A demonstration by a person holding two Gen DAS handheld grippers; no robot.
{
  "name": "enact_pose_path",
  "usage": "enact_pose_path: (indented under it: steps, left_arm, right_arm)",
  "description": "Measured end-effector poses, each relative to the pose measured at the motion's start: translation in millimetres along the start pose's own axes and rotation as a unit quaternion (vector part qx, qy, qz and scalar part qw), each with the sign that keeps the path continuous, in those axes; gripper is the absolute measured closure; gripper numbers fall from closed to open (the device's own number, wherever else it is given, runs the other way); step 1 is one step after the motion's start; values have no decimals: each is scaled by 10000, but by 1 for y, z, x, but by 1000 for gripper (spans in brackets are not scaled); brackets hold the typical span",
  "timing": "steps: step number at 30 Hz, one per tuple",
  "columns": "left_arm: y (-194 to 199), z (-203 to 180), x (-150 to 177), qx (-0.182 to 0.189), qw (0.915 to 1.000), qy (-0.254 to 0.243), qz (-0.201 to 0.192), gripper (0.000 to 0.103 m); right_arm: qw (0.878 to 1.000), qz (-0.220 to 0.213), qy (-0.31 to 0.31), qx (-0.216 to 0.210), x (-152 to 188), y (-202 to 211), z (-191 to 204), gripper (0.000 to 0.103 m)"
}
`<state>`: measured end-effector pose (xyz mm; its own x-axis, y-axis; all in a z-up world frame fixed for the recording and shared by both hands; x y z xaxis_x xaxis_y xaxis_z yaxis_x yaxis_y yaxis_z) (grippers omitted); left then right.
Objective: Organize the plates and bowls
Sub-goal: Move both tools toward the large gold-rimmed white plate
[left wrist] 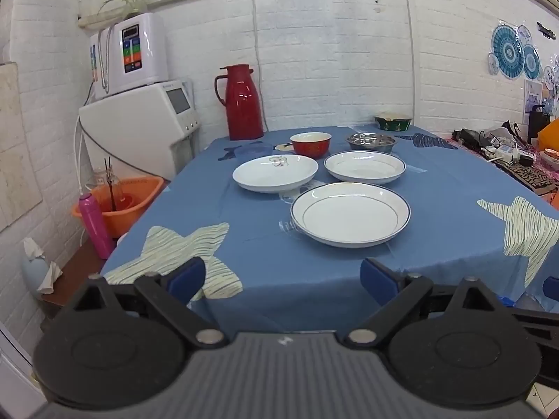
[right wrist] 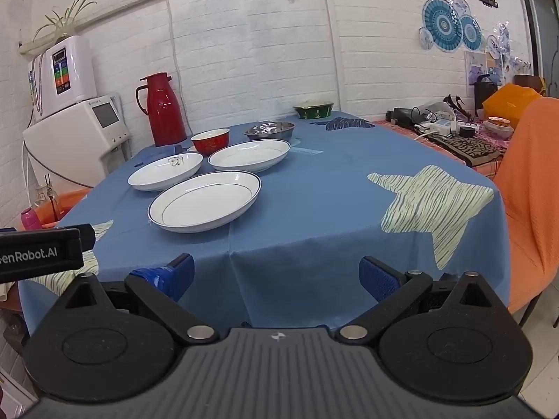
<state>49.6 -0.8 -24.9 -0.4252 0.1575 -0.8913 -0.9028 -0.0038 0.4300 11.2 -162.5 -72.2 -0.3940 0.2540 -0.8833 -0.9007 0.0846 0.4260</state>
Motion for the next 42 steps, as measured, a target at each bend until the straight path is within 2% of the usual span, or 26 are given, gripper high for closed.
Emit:
enact_pose_path:
  steps: [13,42]
  left_arm:
    - [3,-1,-1,52,10000,1,-75,9]
    - [-4,1,5,105,9998,77,155,9]
  right_arm:
    - [10000,44,-20,-29,1,-1,2,14]
    - [10000,91,23,-29,5,-3,3,14]
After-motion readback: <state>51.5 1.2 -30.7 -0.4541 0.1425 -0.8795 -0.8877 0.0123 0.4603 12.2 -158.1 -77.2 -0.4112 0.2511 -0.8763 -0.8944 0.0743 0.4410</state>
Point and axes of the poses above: each gripper's, at about its wrist camera, not at the fingertips, and y roughly against the way its jaws point, z to its left, x to its underside, the point moved 6 cm from there along -y, roughly the way its jaws point, and after that the axes turned 3 degrees about -y, right-handed, at the moved point
